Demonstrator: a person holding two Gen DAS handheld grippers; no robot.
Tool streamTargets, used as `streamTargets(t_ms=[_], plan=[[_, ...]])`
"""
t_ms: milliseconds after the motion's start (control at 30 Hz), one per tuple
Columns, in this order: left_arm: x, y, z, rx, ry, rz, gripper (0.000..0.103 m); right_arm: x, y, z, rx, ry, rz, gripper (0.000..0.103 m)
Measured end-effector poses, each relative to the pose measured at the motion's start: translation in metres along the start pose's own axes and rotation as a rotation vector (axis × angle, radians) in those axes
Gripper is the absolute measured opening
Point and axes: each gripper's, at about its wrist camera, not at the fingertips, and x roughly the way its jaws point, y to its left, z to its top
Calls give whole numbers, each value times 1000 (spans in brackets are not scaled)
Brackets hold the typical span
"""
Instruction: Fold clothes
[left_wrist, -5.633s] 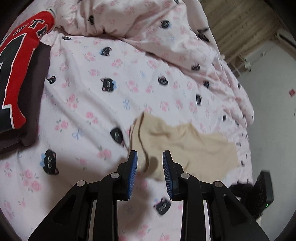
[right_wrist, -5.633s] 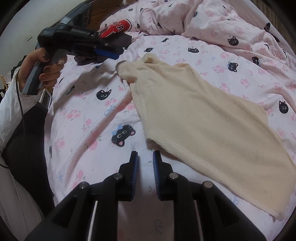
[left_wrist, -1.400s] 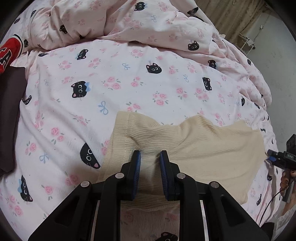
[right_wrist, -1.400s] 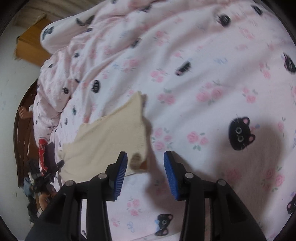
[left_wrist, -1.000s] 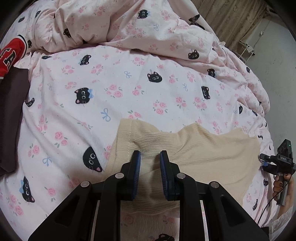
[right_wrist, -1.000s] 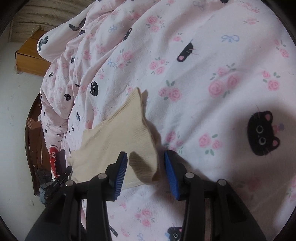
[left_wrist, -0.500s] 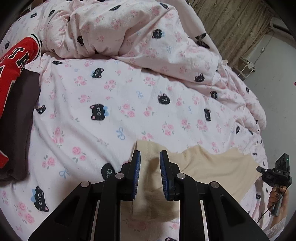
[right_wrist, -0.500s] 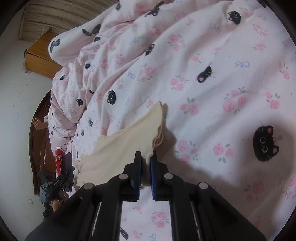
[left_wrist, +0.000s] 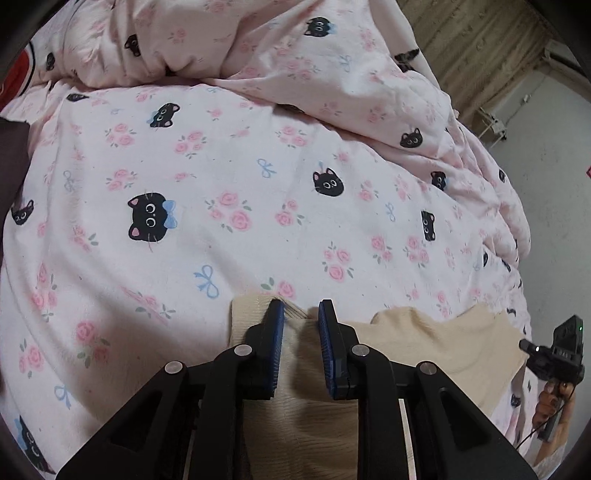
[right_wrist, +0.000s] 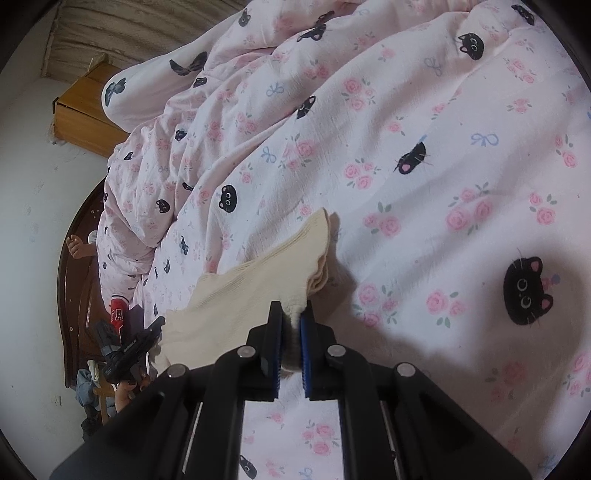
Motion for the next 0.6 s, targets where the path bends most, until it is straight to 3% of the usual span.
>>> streamTargets(t_ms=[167, 400, 600], plan=[[-13, -5, -1, -21, -10, -33, 18, 0, 1, 0, -13, 6, -1, 9], [-53, -29, -3, 24, -124, -146, 18, 0, 15, -2, -68, 1, -9, 9], [-55, -29, 0, 15, -102, -188, 18, 0, 30, -5, -121, -4, -15, 8]])
